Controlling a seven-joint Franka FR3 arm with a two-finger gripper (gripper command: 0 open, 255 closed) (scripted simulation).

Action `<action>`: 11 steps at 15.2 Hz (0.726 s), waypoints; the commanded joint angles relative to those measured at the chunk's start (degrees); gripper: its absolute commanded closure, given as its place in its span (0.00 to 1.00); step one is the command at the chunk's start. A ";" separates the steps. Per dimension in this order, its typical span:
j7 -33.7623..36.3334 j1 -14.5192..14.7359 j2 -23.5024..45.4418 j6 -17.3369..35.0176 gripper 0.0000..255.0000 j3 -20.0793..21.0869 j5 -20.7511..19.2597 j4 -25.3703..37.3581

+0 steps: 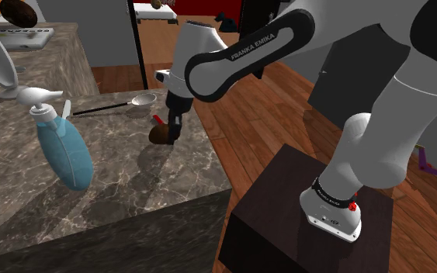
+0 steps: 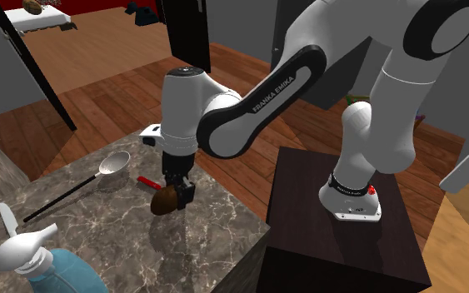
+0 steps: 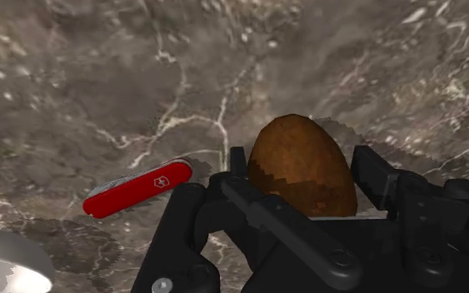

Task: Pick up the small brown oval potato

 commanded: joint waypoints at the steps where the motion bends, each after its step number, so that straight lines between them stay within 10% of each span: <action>1: 0.37 -0.02 -0.66 -1.27 1.00 -0.02 -0.24 0.63; 11: 1.99 -0.27 -3.96 -8.71 1.00 -0.26 -1.33 4.86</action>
